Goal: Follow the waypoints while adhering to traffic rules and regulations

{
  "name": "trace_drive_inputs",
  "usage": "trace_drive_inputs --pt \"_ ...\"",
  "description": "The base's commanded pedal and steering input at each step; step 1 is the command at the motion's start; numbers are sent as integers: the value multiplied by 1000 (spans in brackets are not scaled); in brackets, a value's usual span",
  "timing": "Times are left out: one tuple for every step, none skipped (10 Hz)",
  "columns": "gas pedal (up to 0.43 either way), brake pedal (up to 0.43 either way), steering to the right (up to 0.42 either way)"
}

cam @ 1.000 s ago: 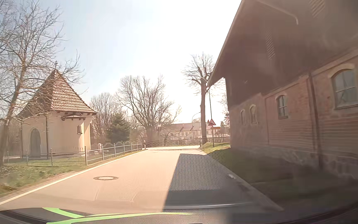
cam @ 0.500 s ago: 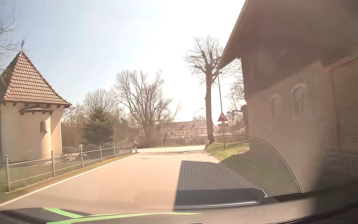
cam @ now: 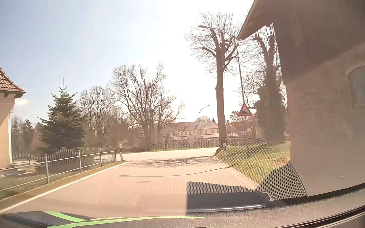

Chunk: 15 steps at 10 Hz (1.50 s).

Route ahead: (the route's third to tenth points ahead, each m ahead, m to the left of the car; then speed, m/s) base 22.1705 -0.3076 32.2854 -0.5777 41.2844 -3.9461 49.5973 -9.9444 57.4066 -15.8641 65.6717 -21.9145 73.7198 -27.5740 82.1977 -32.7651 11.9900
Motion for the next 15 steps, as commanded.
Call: trace_drive_inputs --pt "0 0 0" --pt "0 0 0" --pt "0 0 3" --pt "0 0 3" --pt "0 0 5" --pt "0 0 9" --pt "0 0 12" --pt "0 0 16" --pt "0 0 19" --pt "0 0 22" --pt "0 0 29" --pt "0 0 34" --pt "0 0 38" --pt "0 0 43" --pt "0 0 46"
